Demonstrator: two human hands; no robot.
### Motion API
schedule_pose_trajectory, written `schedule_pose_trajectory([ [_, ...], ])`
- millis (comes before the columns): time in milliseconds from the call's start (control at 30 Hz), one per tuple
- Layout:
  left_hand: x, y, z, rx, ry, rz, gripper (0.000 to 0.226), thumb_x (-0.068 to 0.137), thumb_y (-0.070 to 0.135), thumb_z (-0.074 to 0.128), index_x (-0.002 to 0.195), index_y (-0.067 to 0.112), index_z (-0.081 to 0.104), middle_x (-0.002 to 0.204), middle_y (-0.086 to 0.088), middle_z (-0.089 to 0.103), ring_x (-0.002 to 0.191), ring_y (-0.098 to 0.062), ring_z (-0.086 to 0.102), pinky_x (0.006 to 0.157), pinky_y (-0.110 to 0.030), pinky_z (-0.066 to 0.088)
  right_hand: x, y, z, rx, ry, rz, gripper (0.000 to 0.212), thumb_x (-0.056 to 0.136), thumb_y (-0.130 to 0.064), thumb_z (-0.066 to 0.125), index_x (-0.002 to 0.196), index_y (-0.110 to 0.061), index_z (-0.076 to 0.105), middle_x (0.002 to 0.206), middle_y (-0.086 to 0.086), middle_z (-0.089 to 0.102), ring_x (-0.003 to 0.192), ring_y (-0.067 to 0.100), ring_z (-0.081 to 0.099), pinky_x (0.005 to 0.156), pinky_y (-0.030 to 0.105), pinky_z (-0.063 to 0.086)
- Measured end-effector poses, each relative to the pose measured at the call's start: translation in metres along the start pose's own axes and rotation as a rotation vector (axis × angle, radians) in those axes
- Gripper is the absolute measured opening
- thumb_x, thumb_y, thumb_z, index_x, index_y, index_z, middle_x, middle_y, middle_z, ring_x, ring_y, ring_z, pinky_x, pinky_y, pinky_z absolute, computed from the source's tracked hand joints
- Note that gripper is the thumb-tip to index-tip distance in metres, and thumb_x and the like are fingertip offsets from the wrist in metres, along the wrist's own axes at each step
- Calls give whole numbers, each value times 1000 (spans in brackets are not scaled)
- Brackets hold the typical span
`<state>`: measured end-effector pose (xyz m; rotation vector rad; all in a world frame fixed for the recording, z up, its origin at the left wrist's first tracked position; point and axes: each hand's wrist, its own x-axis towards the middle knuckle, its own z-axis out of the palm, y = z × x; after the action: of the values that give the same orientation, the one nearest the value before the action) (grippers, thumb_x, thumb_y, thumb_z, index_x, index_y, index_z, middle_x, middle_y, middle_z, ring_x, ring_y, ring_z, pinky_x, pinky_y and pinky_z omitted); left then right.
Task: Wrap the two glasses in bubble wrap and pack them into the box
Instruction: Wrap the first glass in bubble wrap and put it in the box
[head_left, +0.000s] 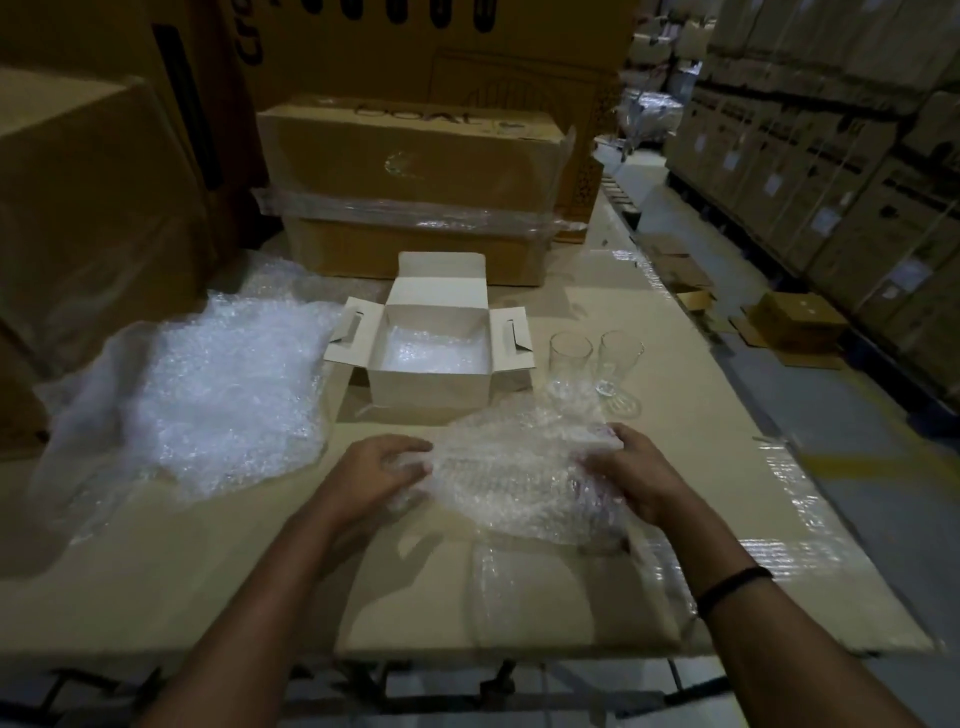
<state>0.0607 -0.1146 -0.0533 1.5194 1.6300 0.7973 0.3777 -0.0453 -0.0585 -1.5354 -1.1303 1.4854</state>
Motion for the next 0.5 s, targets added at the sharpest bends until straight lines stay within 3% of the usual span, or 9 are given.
schedule_pose_trajectory([
  [33, 2, 3, -3, -128, 37, -28, 14, 82, 34, 73, 95, 30, 73, 104, 2, 72, 99, -17, 66, 75, -18, 51, -3, -1, 2, -31, 9, -11, 37, 78, 9, 70, 113, 3, 61, 97, 27, 70, 71, 29, 68, 57, 33, 57],
  [100, 7, 6, -13, -124, 123, -25, 6, 86, 20, 71, 87, 26, 73, 93, -2, 72, 87, -20, 68, 67, -17, 48, -8, -6, 6, -81, 25, -12, 30, 77, 11, 70, 105, 3, 63, 86, 22, 71, 55, 18, 66, 47, 25, 51],
  [200, 16, 8, -23, 5, 207, -10, 18, 86, 4, 69, 95, 20, 72, 97, -2, 71, 82, -16, 65, 71, -20, 46, -4, -6, 6, -177, 24, 15, 30, 76, 11, 68, 104, 3, 63, 81, 20, 69, 50, 19, 61, 43, 26, 46],
  [300, 26, 1, -19, 117, 253, -11, 42, 84, -5, 68, 121, 14, 66, 117, -5, 65, 96, -16, 60, 85, -26, 44, 1, -1, 7, -396, 74, 10, 34, 74, 4, 70, 106, -3, 61, 81, 20, 70, 59, 28, 63, 54, 37, 53],
  [367, 28, -8, -11, 137, 250, 1, 58, 85, -3, 67, 137, 19, 53, 137, -11, 53, 108, -23, 58, 91, -35, 49, 0, 1, 11, -598, 94, -12, 38, 78, -7, 70, 113, -10, 55, 83, 12, 68, 59, 24, 62, 49, 28, 49],
  [400, 28, -15, -6, 179, 261, -6, 63, 85, 2, 70, 141, 20, 47, 143, -12, 46, 117, -27, 54, 97, -40, 48, -4, 1, 13, -709, 116, -39, 44, 80, -13, 71, 120, -14, 51, 93, 11, 68, 66, 23, 63, 51, 26, 48],
  [500, 19, -33, 0, 372, 408, -87, 68, 83, 33, 75, 143, 20, 44, 143, -12, 47, 126, -34, 46, 102, -46, 42, -13, 9, 18, -1138, 339, -287, 70, 81, -27, 74, 141, -17, 37, 125, 14, 56, 101, 30, 59, 80, 36, 51],
])
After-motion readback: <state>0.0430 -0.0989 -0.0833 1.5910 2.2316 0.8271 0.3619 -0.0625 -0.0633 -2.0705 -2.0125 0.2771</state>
